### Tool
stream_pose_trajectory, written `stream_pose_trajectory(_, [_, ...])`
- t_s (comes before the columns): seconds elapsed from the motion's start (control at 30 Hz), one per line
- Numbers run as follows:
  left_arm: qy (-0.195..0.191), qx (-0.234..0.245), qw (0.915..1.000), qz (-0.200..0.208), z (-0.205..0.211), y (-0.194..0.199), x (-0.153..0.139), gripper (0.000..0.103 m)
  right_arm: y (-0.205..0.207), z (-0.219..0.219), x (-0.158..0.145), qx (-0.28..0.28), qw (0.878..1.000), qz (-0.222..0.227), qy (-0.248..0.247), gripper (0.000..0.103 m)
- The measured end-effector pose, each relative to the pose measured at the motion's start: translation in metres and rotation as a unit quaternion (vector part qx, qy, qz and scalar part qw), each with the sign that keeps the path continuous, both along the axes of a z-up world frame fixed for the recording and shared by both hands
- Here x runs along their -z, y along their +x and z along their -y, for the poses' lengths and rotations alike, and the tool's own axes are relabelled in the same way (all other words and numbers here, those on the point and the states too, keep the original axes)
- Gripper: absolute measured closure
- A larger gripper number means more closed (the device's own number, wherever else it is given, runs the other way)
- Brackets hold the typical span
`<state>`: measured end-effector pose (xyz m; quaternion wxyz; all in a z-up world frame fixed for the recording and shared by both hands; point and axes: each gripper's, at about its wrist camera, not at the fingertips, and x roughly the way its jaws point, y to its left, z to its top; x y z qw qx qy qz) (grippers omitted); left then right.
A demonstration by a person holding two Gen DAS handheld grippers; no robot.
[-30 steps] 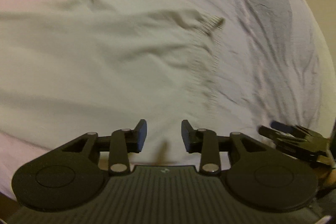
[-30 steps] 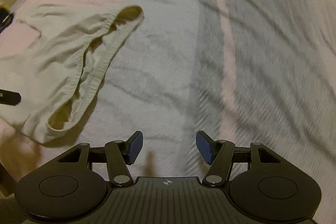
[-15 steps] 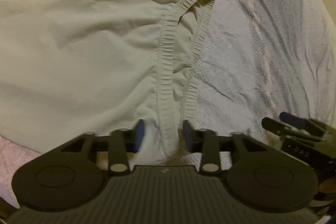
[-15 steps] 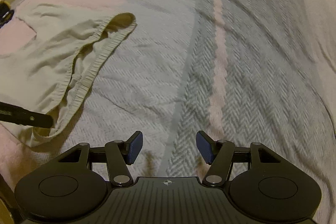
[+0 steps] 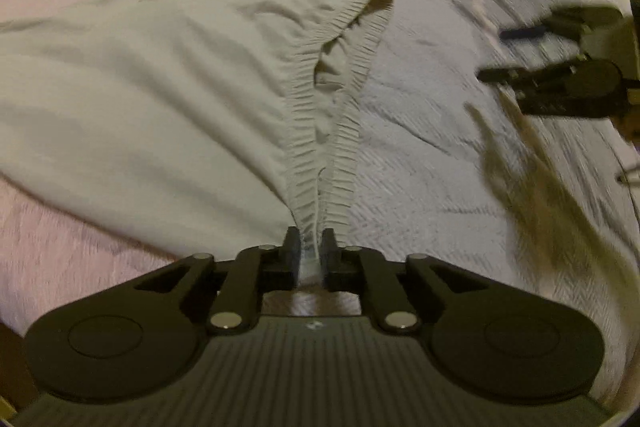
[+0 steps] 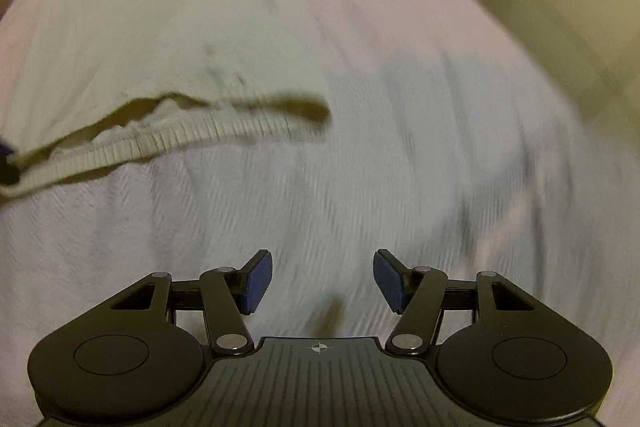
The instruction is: Fold clothes
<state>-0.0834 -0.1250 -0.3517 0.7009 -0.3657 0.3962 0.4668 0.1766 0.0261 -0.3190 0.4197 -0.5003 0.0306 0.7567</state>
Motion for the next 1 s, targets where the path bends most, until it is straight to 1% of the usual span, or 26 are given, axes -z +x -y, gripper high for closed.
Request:
stream_pose_trajectory(0.07, [0.006,-0.01,0.9999,-0.009,0.001,0.003,-0.001,0.092,-0.011,-0.009,0.005,-0.072,0.996,0.023,0.046,0.042])
stream_pose_trajectory(0.17, [0.01,-0.041,0.9991,-0.01,0.004,0.005,0.0,0.092,-0.028,-0.024,0.018,-0.153,0.98,0.058,0.11,0.044])
stream_pose_trajectory(0.23, [0.009,-0.058,0.9982,-0.011,0.007,0.002,0.002,0.092,-0.03,-0.029,0.028,-0.178,0.972,0.075,0.13,0.054])
stream_pose_trajectory(0.27, [0.009,-0.062,0.998,-0.012,0.008,0.001,0.003,0.092,-0.031,-0.031,0.033,-0.191,0.968,0.083,0.14,0.056])
stream_pose_trajectory(0.3, [0.011,-0.063,0.9979,-0.012,0.01,0.001,0.004,0.092,-0.032,-0.033,0.038,-0.203,0.963,0.091,0.15,0.061])
stream_pose_trajectory(0.33, [0.014,-0.064,0.9978,-0.013,0.01,0.002,0.004,0.092,-0.034,-0.036,0.043,-0.215,0.958,0.099,0.16,0.07])
stream_pose_trajectory(0.4, [0.02,-0.065,0.9976,-0.015,0.012,0.003,0.006,0.093,-0.036,-0.041,0.053,-0.24,0.947,0.116,0.18,0.077])
stream_pose_trajectory(0.43, [0.024,-0.063,0.9976,-0.018,0.013,0.005,0.006,0.094,-0.037,-0.043,0.058,-0.252,0.941,0.124,0.19,0.086])
stream_pose_trajectory(0.47, [0.03,-0.057,0.9977,-0.022,0.014,0.007,0.005,0.1,-0.038,-0.046,0.062,-0.264,0.934,0.132,0.2,0.093])
stream_pose_trajectory(0.5, [0.037,-0.051,0.9976,-0.029,0.015,0.009,0.004,0.103,-0.037,-0.047,0.065,-0.272,0.93,0.135,0.208,0.103])
stream_pose_trajectory(0.63, [0.092,-0.026,0.994,-0.052,0.029,0.017,-0.01,0.103,-0.016,-0.044,0.05,-0.276,0.928,0.101,0.229,0.103])
stream_pose_trajectory(0.7, [0.102,-0.021,0.9925,-0.064,0.034,0.02,-0.008,0.103,-0.006,-0.041,0.043,-0.279,0.926,0.086,0.239,0.103])
stream_pose_trajectory(0.87, [0.127,-0.009,0.9874,-0.093,0.047,0.028,-0.004,0.103,0.011,-0.018,0.038,-0.303,0.916,0.077,0.251,0.103])
stream_pose_trajectory(1.0, [0.147,0.002,0.9822,-0.117,0.057,0.035,0.0,0.103,0.01,-0.015,0.05,-0.308,0.92,0.093,0.224,0.103])
